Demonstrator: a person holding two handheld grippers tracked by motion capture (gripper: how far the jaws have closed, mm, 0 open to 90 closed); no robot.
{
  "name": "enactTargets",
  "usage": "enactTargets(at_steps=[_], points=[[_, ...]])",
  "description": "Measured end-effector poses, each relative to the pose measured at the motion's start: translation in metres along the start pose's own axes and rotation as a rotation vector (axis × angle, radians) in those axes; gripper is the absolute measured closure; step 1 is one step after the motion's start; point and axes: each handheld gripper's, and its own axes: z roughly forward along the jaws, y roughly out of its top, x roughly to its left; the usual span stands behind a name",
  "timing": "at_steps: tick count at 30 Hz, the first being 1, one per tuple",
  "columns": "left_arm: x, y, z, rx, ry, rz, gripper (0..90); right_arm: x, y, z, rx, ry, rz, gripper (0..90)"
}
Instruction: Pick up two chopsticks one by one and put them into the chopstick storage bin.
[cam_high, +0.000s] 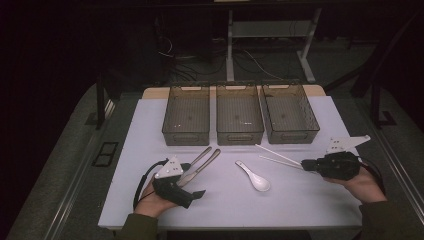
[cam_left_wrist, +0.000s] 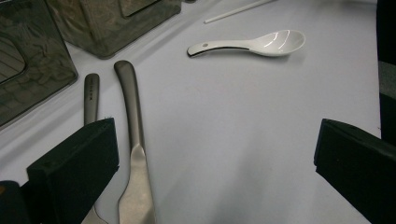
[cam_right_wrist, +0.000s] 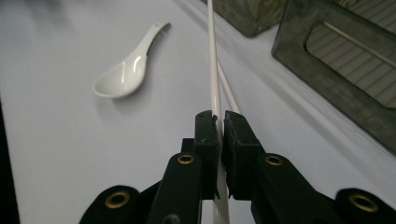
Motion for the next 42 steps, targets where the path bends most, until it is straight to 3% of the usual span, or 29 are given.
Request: enactTargets(at_steps=[6, 12, 42], points=[[0.001, 0.000, -0.001, -0.011, 0.001, -0.003, 0.0, 0.003, 0.016, 0.002, -0.023, 0.005, 0.003, 84.3], [0.000, 0.001, -0.001, -0.006, -0.004, 0.003, 0.0, 0.006, 0.037, 0.013, -0.037, -0.012, 0.035, 84.3], [-0.003, 0.003, -0.002, -0.027, 0.002, -0.004, 0.0, 0.020, 0.122, 0.071, -0.002, -0.047, 0.055, 84.3]])
